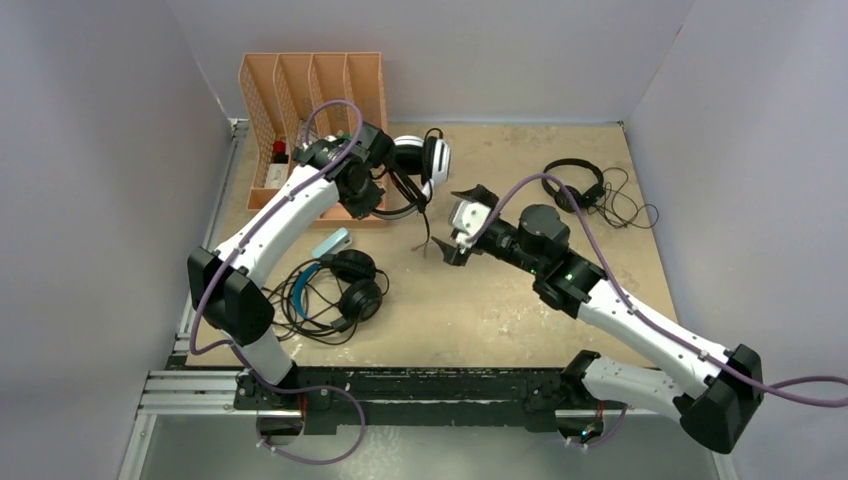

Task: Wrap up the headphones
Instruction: Wrap the headphones cable around the headphones, then place the headphones at the center of the board.

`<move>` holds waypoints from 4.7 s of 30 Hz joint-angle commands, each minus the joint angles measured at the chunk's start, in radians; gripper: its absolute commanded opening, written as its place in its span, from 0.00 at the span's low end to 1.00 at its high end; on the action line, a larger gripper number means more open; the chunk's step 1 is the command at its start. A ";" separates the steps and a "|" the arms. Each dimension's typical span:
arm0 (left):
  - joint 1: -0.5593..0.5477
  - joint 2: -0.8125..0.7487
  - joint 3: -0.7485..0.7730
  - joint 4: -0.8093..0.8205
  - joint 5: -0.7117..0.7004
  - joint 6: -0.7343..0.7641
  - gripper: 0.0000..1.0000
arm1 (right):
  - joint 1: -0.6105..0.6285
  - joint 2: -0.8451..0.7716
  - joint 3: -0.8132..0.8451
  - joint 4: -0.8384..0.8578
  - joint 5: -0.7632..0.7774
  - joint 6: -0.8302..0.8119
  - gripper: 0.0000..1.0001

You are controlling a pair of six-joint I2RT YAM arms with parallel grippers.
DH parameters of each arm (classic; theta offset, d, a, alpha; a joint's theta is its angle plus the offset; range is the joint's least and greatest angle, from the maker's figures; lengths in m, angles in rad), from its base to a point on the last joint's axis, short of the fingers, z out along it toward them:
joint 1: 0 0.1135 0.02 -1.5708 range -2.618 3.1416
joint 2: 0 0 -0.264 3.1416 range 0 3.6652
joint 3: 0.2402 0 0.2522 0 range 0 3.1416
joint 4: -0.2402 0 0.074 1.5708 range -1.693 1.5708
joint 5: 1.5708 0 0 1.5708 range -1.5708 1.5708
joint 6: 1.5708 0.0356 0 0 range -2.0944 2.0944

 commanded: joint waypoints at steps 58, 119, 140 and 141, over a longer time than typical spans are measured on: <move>0.118 -0.312 -0.142 0.112 0.214 0.058 0.62 | 0.274 0.445 0.322 -0.031 0.393 -0.684 0.00; -0.504 -0.529 -0.938 1.497 0.213 0.937 0.11 | -0.060 0.349 0.746 -0.784 -0.088 0.218 0.00; -0.427 -0.270 -0.550 0.776 0.025 0.845 0.00 | -0.462 0.666 0.414 -0.209 -0.957 1.039 0.00; -0.398 -0.245 -0.547 0.775 0.051 0.838 0.00 | -0.462 0.693 0.420 -0.226 -0.935 1.028 0.00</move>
